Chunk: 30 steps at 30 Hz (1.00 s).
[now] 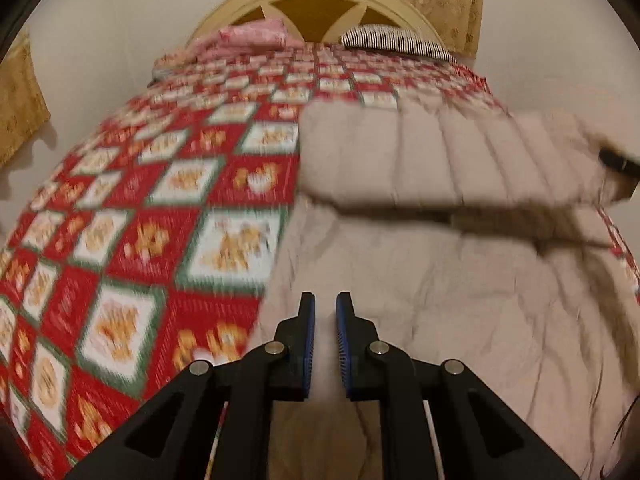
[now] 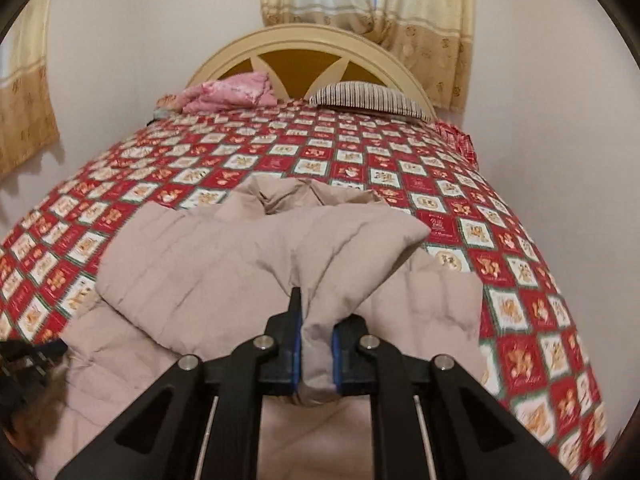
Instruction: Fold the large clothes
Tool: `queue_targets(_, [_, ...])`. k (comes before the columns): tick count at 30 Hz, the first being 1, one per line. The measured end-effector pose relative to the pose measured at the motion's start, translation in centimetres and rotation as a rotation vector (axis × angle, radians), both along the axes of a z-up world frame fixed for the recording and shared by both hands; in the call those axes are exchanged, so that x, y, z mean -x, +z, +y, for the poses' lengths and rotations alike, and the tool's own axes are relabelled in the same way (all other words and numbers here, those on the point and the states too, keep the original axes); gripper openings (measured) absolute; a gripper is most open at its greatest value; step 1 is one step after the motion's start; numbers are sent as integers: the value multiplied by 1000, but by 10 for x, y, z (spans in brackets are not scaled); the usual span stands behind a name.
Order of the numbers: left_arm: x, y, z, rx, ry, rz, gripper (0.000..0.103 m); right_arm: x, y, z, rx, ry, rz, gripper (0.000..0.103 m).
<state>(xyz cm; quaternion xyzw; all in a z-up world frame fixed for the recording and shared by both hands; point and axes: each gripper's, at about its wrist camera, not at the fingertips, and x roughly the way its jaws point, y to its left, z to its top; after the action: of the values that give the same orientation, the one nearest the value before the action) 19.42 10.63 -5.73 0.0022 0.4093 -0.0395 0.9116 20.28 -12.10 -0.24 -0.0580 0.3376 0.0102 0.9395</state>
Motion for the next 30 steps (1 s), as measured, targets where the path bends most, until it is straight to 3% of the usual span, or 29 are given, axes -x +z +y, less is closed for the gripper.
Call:
queue_targets(4, [-31, 26, -21, -81, -34, -74, 11, -25, -29, -16, -5, -18, 80, 14])
queue_targets(8, [-76, 34, -37, -107, -40, -80, 11, -35, -56, -31, 15, -43, 119, 13])
queue_targets(15, [-159, 23, -63, -163, -34, -41, 11, -32, -76, -41, 20, -11, 172, 13])
queue_targets(18, [-185, 3, -65, -187, -7, 1, 11, -34, -77, -46, 7, -1, 177, 13])
queue_targets(21, [-189, -23, -61, -195, 8, 48, 11, -39, -77, -52, -23, 4, 176, 14])
queue_targets(23, [-180, -36, -62, -228, 21, 18, 11, -43, -82, -55, -46, 10, 179, 17])
queue_targets(27, [-162, -50, -81, -376, 53, -37, 11, -48, -96, -55, -41, 1, 192, 19])
queue_targets(30, [-162, -52, -84, -402, 51, -32, 11, -45, -98, -58, -39, -7, 199, 19])
